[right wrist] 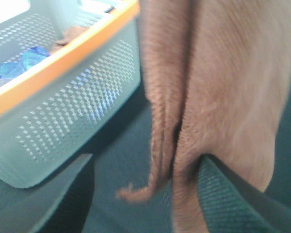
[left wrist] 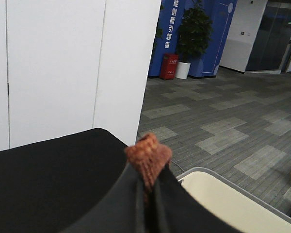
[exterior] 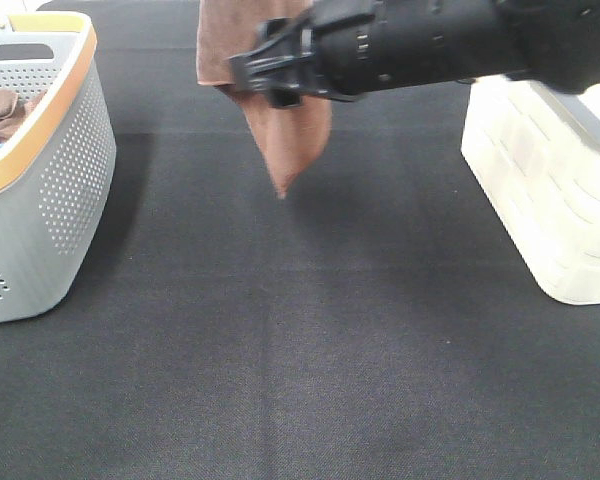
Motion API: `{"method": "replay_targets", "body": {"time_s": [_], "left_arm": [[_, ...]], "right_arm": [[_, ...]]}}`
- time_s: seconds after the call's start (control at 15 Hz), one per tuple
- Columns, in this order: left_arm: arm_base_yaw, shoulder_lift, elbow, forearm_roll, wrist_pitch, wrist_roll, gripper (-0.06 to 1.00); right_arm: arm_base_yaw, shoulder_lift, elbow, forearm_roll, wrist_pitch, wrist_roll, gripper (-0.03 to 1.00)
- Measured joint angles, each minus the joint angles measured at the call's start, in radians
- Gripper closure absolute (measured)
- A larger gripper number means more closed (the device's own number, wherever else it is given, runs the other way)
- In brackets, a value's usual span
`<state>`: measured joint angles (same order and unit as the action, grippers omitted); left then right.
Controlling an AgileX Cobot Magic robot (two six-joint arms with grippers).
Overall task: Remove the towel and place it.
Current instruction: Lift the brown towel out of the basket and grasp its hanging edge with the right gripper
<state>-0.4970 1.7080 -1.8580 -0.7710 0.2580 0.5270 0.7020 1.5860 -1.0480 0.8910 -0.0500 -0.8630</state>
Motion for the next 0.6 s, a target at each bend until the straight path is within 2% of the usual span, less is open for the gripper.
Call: {"method": "replay_targets", "body": {"time_s": [0.27,0.6], "left_arm": [[0.000,0.000,0.000,0.000,0.001,0.000,0.94],[0.000,0.000,0.000,0.000,0.001,0.000,0.94]], "right_arm": [[0.017,0.000,0.000,0.003,-0.123,-0.006,0.37],[0.017,-0.001,0.000,0.002,-0.083,-0.006,0.37]]}}
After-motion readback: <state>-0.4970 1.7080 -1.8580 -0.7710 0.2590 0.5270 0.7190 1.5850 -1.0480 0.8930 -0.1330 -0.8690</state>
